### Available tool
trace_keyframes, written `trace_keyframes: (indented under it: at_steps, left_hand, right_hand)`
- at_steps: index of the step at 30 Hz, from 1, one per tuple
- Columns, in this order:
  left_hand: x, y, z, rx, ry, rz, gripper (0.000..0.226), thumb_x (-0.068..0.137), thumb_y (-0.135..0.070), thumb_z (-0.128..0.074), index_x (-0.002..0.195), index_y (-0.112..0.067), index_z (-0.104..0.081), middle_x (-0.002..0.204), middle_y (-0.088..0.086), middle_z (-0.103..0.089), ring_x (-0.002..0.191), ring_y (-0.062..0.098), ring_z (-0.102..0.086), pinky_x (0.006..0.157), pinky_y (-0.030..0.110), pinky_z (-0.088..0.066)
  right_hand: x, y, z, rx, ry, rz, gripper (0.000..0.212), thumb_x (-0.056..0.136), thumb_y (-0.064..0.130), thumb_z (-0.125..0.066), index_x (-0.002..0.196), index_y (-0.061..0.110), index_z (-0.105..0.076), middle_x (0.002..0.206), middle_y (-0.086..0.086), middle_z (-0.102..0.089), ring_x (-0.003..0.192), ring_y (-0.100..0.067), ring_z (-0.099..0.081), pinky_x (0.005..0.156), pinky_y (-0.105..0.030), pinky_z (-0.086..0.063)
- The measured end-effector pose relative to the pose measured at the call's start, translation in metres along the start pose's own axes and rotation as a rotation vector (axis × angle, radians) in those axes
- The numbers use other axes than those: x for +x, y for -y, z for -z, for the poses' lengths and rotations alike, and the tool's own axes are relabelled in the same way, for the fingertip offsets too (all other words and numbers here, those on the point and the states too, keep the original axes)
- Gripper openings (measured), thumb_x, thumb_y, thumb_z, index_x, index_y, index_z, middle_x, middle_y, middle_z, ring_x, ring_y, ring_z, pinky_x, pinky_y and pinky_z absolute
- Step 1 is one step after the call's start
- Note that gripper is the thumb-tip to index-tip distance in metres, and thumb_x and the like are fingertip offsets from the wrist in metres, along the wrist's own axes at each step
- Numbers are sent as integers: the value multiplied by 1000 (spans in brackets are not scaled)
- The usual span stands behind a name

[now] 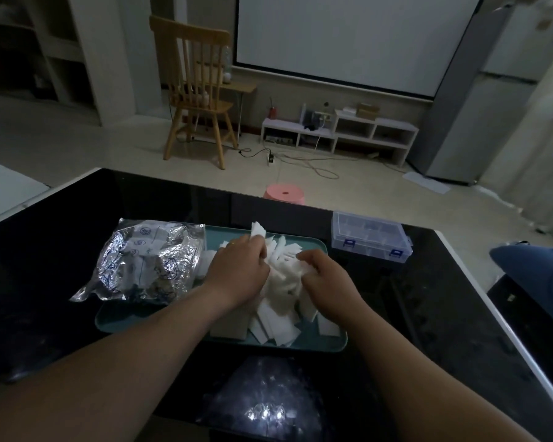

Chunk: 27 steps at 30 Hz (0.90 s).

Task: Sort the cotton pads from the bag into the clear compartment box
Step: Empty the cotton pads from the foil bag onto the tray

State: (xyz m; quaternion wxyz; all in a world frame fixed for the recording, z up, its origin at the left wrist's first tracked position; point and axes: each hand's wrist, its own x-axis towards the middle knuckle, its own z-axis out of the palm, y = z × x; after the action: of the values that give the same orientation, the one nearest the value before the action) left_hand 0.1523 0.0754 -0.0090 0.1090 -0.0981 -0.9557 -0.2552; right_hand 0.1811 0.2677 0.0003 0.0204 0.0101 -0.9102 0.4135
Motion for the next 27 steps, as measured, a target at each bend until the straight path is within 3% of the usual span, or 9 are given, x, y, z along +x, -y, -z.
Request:
trace_keyframes:
  at_steps: [2, 5, 7, 9, 12, 16, 18, 20, 27]
  left_hand:
    - [-5, 0, 5, -25, 0, 20, 29, 88, -14, -54, 116, -19, -55, 126, 7, -53, 114, 32, -53, 90, 42, -45]
    - [-16, -4, 16, 66, -36, 1, 61, 87, -15, -56, 146, -24, -42, 162, 11, -23, 147, 35, -28, 117, 49, -31]
    - [-27, -9, 21, 142, -27, -50, 67, 93, -26, -55, 155, -32, -31, 169, 8, -6, 156, 32, -6, 125, 51, -14]
    - [-40, -15, 18, 188, 25, -129, 64, 97, -45, -51, 157, -36, -28, 171, 3, -2, 158, 28, 3, 126, 52, -5]
    - [-63, -28, 4, 306, 169, -313, 60, 92, -66, -50, 142, -34, -49, 166, 2, -23, 157, 23, -2, 125, 55, -1]
    - [-82, -38, -14, 515, 330, -521, 44, 92, -53, -57, 125, -24, -60, 140, 5, -47, 148, 28, -26, 123, 59, -5]
    - [-80, -38, -17, 581, 312, -540, 36, 93, -46, -55, 120, -23, -64, 128, 6, -55, 131, 32, -44, 119, 54, -19]
    - [-79, -38, -14, 601, 307, -570, 29, 93, -44, -53, 110, -25, -67, 119, 3, -61, 117, 30, -54, 106, 48, -31]
    - [-77, -29, 7, 652, 484, -524, 30, 90, -44, -48, 97, -22, -67, 104, 1, -62, 105, 27, -54, 92, 44, -37]
  right_hand:
    - [-3, -2, 5, -51, -15, -1, 46, 99, 8, -51, 139, 30, -56, 128, 6, -60, 100, -9, -62, 84, -30, -56]
    - [-9, -6, 14, -137, -35, 9, 59, 98, 10, -56, 151, 32, -44, 155, 3, -43, 132, -17, -50, 109, -42, -49]
    - [-13, -8, 19, -200, -1, 5, 63, 99, 13, -58, 155, 33, -38, 164, 3, -33, 143, -20, -41, 116, -44, -44]
    - [-20, -11, 22, -243, 51, -24, 63, 99, 19, -59, 157, 32, -36, 166, 2, -30, 145, -22, -40, 116, -45, -43]
    - [-29, -19, 23, -341, 112, -87, 62, 98, 23, -59, 157, 26, -38, 162, -5, -35, 140, -28, -45, 114, -45, -44]
    - [-38, -27, 21, -346, 150, -156, 59, 96, 21, -60, 152, 20, -44, 148, -10, -47, 128, -28, -53, 109, -43, -47]
    - [-39, -28, 22, -357, 158, -156, 58, 94, 22, -62, 150, 19, -46, 145, -9, -49, 127, -26, -53, 109, -43, -48]
    - [-41, -28, 22, -361, 171, -154, 58, 94, 23, -62, 150, 19, -46, 144, -9, -49, 126, -26, -52, 109, -43, -48]
    - [-56, -17, 5, -467, 271, -20, 45, 96, 28, -55, 140, 19, -52, 138, -12, -51, 126, -32, -46, 106, -43, -45]
